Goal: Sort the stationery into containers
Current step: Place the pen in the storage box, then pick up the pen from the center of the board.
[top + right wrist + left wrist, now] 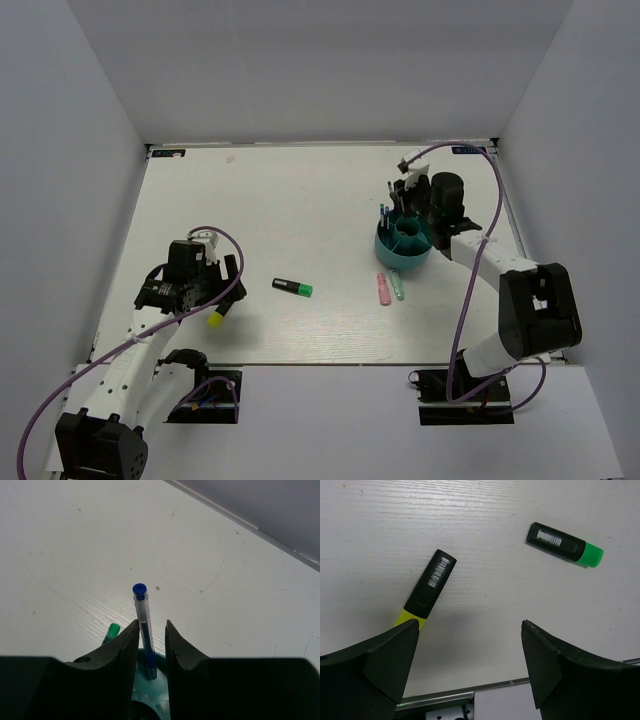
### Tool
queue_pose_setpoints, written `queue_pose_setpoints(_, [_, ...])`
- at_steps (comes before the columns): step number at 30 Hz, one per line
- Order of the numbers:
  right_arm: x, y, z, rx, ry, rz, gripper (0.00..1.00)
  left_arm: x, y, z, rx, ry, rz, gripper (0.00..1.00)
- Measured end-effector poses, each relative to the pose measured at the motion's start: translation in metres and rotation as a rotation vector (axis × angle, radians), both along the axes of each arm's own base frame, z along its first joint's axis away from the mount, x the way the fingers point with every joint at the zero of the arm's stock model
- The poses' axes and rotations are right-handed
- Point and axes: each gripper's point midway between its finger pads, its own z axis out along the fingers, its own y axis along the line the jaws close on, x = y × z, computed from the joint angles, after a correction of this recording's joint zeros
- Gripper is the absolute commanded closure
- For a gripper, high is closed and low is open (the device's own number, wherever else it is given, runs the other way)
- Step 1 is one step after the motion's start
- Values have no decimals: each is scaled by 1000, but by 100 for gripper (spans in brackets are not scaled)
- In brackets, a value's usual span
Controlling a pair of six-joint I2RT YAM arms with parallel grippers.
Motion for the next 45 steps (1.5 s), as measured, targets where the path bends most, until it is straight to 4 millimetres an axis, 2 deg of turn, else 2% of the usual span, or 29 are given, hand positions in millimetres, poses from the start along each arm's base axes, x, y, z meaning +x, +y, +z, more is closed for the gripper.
queue_pose_setpoints(11, [-16, -8, 20, 15, -8, 21, 69, 0, 0, -2, 2, 9, 0, 7])
queue_pose_setpoints(15, [-30, -10, 18, 3, 35, 43, 68, 0, 1, -5, 6, 24, 1, 12])
queue_pose_setpoints(17, [-38, -12, 15, -5, 67, 51, 76, 0, 2, -6, 13, 31, 3, 20])
queue_pose_setpoints(18, [-44, -14, 14, -8, 88, 53, 90, 0, 3, -7, 20, 35, 4, 23])
queue_pose_setpoints(19, [-51, -16, 15, -5, 108, 53, 98, 0, 4, -9, 28, 43, 3, 31])
queue_pose_setpoints(23, [-85, -17, 29, 21, 204, 96, 100, -3, 8, -25, 70, 124, -15, 48])
queue_pose_setpoints(27, [-119, -9, 65, 80, 202, 183, 100, -5, 14, -42, 126, 241, -30, 44])
queue_pose_setpoints(31, [-162, -2, 81, 122, 204, 272, 98, -2, 21, -50, 181, 310, -25, 39])
queue_pose_setpoints(33, [-177, 1, 77, 137, 226, 310, 98, 3, 24, -51, 209, 320, -26, 39])
queue_pose_setpoints(35, [-188, 2, 65, 146, 267, 329, 98, 9, 25, -52, 232, 320, -33, 39])
queue_pose_setpoints(40, [-203, 2, 35, 172, 379, 330, 98, 21, 24, -59, 292, 344, -76, 39])
queue_pose_setpoints(45, [-205, 1, 34, 189, 401, 318, 98, 25, 23, -73, 321, 388, -112, 39])
